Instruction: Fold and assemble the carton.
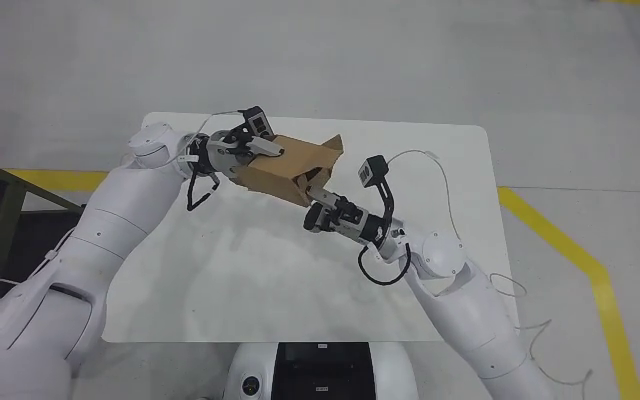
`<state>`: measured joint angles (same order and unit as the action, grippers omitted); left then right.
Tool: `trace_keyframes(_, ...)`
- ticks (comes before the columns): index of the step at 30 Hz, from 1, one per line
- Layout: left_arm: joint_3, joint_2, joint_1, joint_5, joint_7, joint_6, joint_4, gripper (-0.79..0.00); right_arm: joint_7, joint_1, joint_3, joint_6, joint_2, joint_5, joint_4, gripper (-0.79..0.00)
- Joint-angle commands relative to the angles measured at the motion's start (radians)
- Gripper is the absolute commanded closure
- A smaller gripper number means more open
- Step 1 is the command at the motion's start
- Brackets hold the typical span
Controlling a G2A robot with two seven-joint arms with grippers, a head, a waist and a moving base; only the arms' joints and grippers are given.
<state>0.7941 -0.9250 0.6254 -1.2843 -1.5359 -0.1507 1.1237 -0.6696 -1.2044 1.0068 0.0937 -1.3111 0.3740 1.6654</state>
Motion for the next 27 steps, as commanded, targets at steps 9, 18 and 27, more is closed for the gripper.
trace_keyframes(9,-0.005,-0.002,-0.009,-0.002,0.0,0.01,-0.011,0.0,-0.018,0.007,-0.004,-0.011,0.001,-0.004,0.006,-0.785)
trace_keyframes(18,-0.006,0.001,-0.01,-0.002,0.0,0.011,-0.01,0.0,-0.021,0.016,-0.013,-0.023,-0.001,-0.005,0.001,-0.785)
trace_keyframes(27,-0.001,0.011,-0.006,0.003,0.0,0.014,-0.001,0.0,-0.013,0.018,-0.015,-0.026,-0.002,-0.007,0.005,-0.785)
